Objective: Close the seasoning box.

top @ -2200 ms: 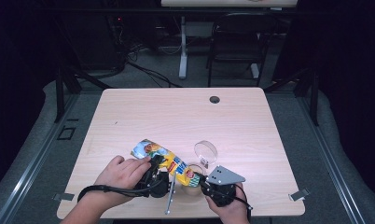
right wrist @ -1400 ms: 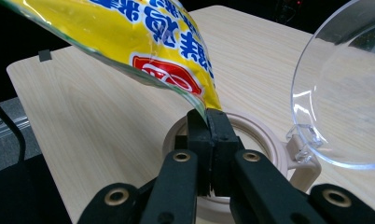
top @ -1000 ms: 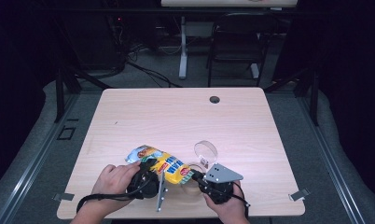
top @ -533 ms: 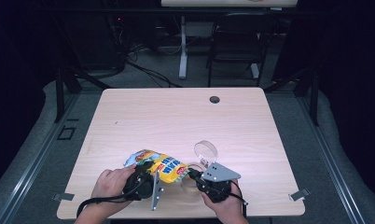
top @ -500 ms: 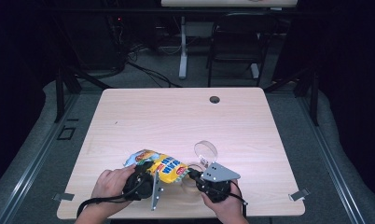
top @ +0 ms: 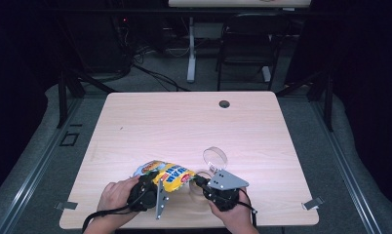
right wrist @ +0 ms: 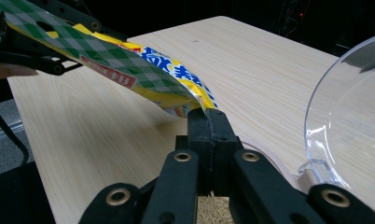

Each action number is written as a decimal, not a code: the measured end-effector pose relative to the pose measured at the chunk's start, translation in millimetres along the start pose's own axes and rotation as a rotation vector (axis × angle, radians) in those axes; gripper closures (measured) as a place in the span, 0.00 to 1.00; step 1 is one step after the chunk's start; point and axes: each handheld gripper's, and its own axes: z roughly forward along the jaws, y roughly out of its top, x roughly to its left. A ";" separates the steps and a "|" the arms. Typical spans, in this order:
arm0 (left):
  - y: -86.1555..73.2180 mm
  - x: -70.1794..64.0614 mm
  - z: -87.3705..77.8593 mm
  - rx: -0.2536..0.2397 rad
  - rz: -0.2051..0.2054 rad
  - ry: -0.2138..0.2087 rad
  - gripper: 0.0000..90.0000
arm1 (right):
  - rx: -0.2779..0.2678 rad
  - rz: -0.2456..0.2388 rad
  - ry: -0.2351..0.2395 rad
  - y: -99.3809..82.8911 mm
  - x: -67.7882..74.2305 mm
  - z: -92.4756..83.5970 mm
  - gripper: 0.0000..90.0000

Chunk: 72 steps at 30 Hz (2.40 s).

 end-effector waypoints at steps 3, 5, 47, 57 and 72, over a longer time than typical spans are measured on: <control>-2.1 -1.3 1.5 -0.007 -0.019 -0.006 0.93 | -0.007 0.003 0.002 0.5 0.4 0.8 1.00; -3.3 -1.7 2.1 -0.009 -0.027 -0.012 0.93 | -0.009 0.003 0.003 0.9 0.2 1.1 1.00; -33.7 1.3 17.2 -0.127 -0.340 -0.213 0.96 | -0.059 0.009 0.019 -0.7 0.8 2.5 0.75; -41.1 7.2 20.5 -0.147 -0.432 -0.267 0.96 | -0.060 0.009 0.032 -3.5 0.4 -0.5 0.69; -56.0 17.7 25.5 -0.202 -0.587 -0.342 0.95 | -0.074 0.032 0.050 -7.3 -2.0 -6.0 0.58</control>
